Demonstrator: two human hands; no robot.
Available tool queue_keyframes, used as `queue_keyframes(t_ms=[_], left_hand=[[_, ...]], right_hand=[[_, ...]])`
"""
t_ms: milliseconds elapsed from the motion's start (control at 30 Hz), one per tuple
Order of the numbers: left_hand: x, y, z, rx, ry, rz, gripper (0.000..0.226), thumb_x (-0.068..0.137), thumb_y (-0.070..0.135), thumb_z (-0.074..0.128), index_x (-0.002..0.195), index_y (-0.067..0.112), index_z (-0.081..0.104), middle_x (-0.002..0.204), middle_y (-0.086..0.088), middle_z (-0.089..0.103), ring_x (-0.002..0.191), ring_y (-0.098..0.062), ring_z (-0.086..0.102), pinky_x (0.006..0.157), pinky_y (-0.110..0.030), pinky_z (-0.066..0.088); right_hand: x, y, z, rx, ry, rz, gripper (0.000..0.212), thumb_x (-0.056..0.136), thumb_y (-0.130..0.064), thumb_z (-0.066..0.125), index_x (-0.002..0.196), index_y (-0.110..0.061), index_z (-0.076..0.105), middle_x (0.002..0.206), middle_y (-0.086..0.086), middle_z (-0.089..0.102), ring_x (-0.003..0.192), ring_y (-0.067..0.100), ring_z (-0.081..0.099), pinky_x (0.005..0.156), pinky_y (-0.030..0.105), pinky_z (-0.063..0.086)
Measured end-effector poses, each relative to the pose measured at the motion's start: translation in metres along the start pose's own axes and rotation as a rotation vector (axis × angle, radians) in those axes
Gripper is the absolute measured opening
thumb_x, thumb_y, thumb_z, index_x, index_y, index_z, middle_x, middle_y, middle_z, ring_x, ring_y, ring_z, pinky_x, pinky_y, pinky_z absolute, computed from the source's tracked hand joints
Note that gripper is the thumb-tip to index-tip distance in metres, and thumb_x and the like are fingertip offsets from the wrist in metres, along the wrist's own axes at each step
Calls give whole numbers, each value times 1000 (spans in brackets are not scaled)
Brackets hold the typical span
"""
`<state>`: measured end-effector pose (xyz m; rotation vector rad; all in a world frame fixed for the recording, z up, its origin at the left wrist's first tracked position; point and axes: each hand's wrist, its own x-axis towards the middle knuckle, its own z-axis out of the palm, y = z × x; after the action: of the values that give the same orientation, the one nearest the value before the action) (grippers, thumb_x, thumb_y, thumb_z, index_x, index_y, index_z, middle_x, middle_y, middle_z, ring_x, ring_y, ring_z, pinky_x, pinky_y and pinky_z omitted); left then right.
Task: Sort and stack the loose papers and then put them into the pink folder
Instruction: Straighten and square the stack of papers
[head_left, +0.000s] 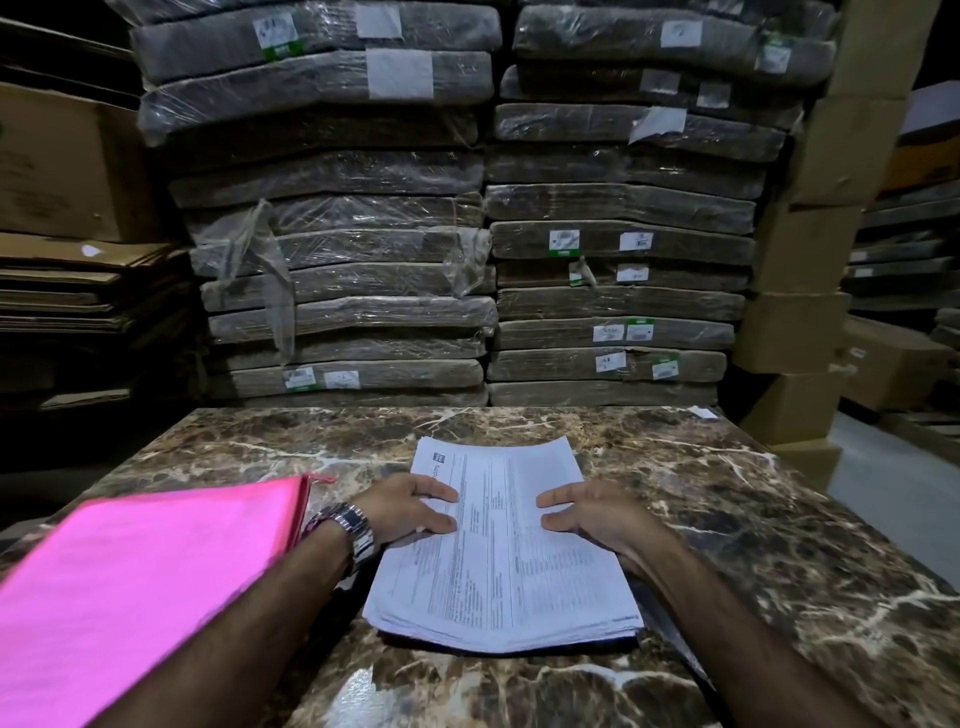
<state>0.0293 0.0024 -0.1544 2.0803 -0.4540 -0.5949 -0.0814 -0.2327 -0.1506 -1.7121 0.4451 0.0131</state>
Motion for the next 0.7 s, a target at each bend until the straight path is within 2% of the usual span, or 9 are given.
queue_keyframes(t_ms=[100, 200, 267, 400, 467, 533, 600, 633, 700], left_hand=[[-2, 2, 2, -20, 14, -4, 25, 74, 20, 79, 97, 25, 71, 75, 0, 70, 68, -13, 59, 60, -21, 45], [-3, 2, 3, -73, 15, -18, 26, 78, 15, 76, 101, 22, 69, 48, 8, 58, 44, -7, 46, 45, -16, 35], [-5, 4, 3, -85, 36, 0, 28, 80, 11, 73, 106, 21, 67, 45, 10, 59, 35, -4, 45, 37, -15, 33], [-13, 11, 0, -86, 83, 91, 29, 83, 9, 71, 107, 23, 66, 53, 14, 65, 33, -4, 46, 37, -14, 33], [-17, 12, -5, -95, 106, 159, 31, 81, 8, 73, 107, 24, 67, 87, 11, 71, 51, -4, 61, 50, -20, 46], [-22, 10, -10, -49, 132, 226, 33, 79, 9, 74, 107, 25, 68, 119, 12, 63, 88, -8, 68, 76, -29, 57], [-31, 8, -12, -59, 151, 275, 33, 80, 5, 72, 108, 23, 67, 124, 15, 58, 93, -11, 66, 78, -28, 57], [-37, 7, -12, -80, 156, 288, 33, 81, 3, 70, 109, 21, 66, 123, 16, 57, 88, -9, 65, 72, -20, 55], [-49, 5, -13, 17, 226, 339, 33, 83, 6, 70, 112, 21, 63, 119, 22, 56, 97, -2, 59, 73, -4, 47]], right_hand=[[-4, -1, -1, 20, -12, -6, 20, 79, 5, 72, 97, -3, 73, 94, 15, 75, 78, 27, 74, 60, 30, 59], [-7, 2, 0, 102, -20, -10, 21, 80, 8, 71, 100, 1, 71, 97, 18, 74, 77, 28, 74, 57, 31, 58], [-7, 4, 0, 154, -15, -24, 24, 79, 9, 71, 103, 3, 70, 98, 19, 74, 77, 30, 74, 59, 33, 58], [-5, 6, -1, 319, -73, -9, 27, 83, 6, 68, 109, -2, 69, 99, 20, 74, 86, 36, 73, 68, 43, 60], [-6, 6, 0, 406, -115, -1, 28, 85, 5, 65, 112, -4, 68, 104, 21, 73, 89, 38, 72, 68, 44, 60], [-8, 6, 4, 474, -162, 5, 27, 87, 4, 62, 113, -5, 66, 102, 21, 73, 85, 37, 73, 64, 43, 60], [-12, 4, 11, 502, -195, -1, 26, 89, 4, 60, 113, -6, 65, 98, 20, 74, 79, 35, 73, 61, 42, 60], [-15, 3, 15, 499, -204, -9, 27, 88, 4, 61, 113, -6, 65, 98, 21, 74, 79, 36, 73, 61, 42, 60], [-20, 1, 23, 465, -203, -37, 30, 87, 5, 62, 114, -8, 65, 99, 21, 74, 79, 36, 73, 59, 41, 60]])
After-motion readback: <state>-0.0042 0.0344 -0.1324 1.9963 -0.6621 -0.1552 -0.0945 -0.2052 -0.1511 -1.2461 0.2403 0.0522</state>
